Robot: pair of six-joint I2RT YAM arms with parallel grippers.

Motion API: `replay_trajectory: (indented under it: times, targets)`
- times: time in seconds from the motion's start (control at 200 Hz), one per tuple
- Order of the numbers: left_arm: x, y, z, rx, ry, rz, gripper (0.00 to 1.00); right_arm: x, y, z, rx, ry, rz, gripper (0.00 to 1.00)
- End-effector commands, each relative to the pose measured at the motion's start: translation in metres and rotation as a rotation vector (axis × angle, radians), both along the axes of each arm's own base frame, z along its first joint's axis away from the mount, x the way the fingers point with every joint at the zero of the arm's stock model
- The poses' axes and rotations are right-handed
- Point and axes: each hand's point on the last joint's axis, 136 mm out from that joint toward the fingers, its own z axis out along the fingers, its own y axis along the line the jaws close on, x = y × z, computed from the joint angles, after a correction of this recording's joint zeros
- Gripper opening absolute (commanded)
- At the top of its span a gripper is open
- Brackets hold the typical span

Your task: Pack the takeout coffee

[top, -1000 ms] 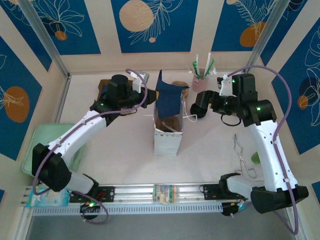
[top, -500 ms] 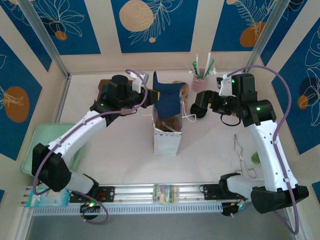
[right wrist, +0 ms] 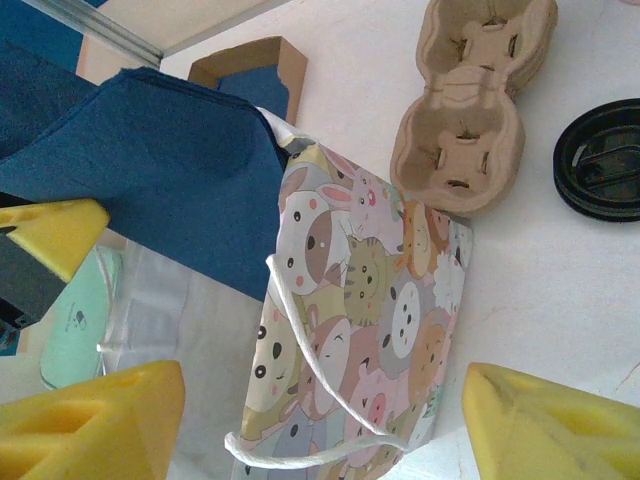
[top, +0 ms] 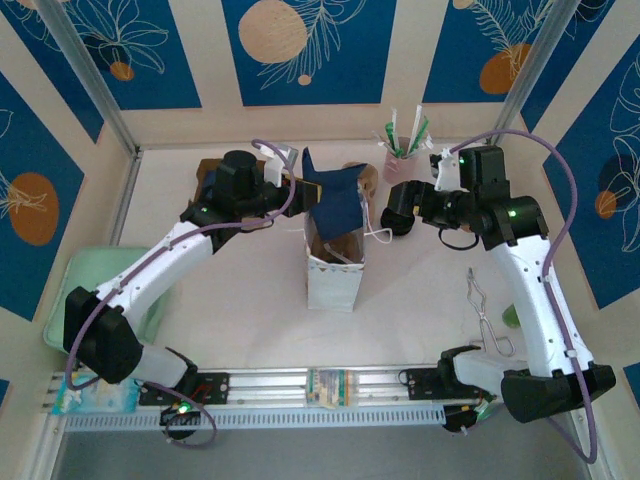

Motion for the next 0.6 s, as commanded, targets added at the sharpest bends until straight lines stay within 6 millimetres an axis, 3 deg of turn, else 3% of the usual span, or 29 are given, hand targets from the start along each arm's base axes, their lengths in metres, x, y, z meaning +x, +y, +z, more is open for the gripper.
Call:
replay_trajectory:
  times: [0.0, 0.455, 0.595]
  targets:
    - [-0.006, 0.002, 0.023, -0.014, -0.061, 0.001, 0.53, -0.002, 0.005, 0.011, 0.018, -0.018, 0.018, 0.74]
    - [-0.015, 0.003, 0.063, -0.072, -0.114, -0.025, 0.62, -0.001, 0.008, 0.012, 0.017, -0.017, 0.025, 0.74]
    - [-0.014, 0.001, 0.065, -0.07, -0.118, -0.027, 0.62, 0.0, 0.01, 0.011, 0.015, -0.015, 0.027, 0.74]
